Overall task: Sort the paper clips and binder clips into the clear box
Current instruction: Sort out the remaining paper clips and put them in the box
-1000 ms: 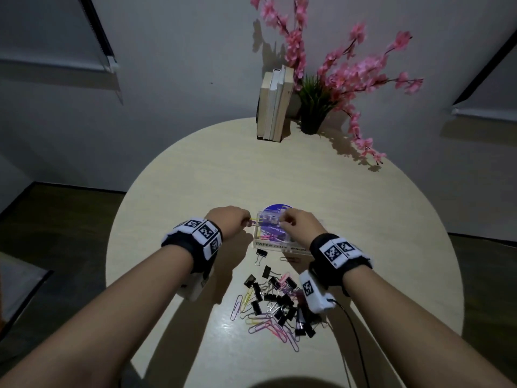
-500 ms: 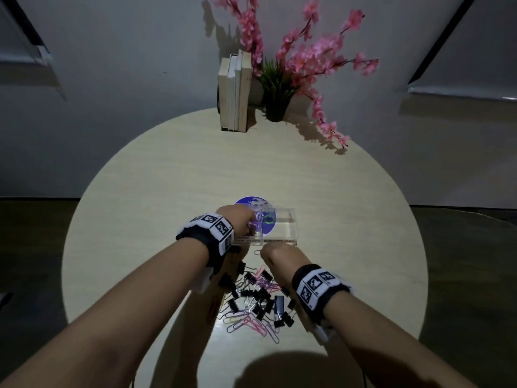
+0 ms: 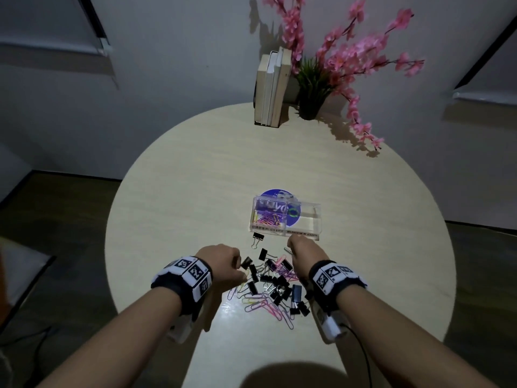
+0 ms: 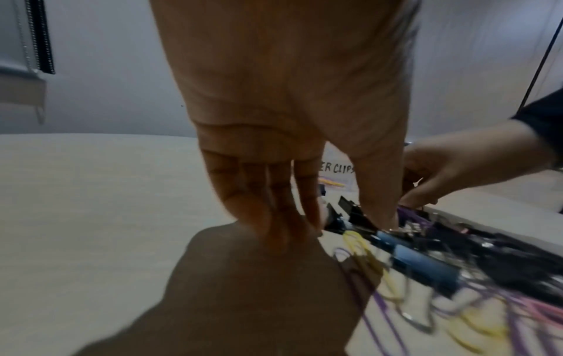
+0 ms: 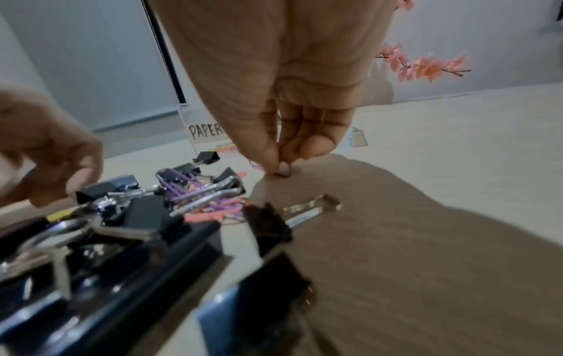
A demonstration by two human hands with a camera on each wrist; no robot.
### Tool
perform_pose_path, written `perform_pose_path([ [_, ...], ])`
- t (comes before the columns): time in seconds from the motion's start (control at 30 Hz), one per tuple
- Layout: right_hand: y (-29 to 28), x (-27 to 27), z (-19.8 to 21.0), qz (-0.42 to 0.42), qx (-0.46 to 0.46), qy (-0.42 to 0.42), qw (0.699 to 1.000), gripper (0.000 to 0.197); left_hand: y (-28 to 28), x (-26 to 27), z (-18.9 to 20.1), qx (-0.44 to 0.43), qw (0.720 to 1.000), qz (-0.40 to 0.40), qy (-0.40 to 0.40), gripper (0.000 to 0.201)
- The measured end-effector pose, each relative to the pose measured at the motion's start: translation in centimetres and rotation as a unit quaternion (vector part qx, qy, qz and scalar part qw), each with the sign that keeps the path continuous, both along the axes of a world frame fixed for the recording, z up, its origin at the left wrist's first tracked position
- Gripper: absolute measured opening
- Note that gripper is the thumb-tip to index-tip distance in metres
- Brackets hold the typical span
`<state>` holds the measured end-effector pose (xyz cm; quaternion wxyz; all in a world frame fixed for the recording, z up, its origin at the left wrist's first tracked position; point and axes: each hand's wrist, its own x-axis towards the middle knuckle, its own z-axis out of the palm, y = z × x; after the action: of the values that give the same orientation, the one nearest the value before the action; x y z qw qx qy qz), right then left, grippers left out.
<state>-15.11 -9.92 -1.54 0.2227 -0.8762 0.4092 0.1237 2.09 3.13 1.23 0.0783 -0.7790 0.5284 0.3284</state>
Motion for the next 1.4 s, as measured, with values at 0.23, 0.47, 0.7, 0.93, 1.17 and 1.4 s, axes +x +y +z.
perform_pose_path([
  [0.23, 0.3, -1.3, 0.6, -0.028, 0.012, -0.008, 1.0, 0.014, 1.9, -3.4, -1.8, -0.031, 0.993, 0.113, -0.009, 0.044],
  [0.47, 0.7, -2.4, 1.0, -0.05, 0.033, 0.005, 0.998, 0.007, 1.9, -5.7, -2.4, -0.048, 0.982, 0.18, 0.001, 0.022],
  [0.7, 1.2, -2.4, 1.9, -0.013, 0.061, -0.017, 0.998, 0.014, 0.6, -3.4, -1.6, -0.037, 0.98, 0.191, 0.042, 0.026],
  [0.93, 2.3, -3.0, 1.9, 0.086, 0.008, 0.028, 0.996, 0.017, 0.9, -2.6, -1.0, -0.058, 0.966, 0.222, 0.118, 0.038],
  [1.17, 2.9, -3.5, 0.7, 0.137, -0.027, 0.024, 0.99, 0.023, 1.8, -3.1, -1.5, -0.1, 0.958, 0.211, 0.163, 0.028],
  [1.4, 2.3, -4.6, 1.1, 0.071, -0.005, -0.025, 0.997, 0.016, 3.3, -3.9, -2.3, -0.07, 0.984, 0.137, 0.086, 0.024],
])
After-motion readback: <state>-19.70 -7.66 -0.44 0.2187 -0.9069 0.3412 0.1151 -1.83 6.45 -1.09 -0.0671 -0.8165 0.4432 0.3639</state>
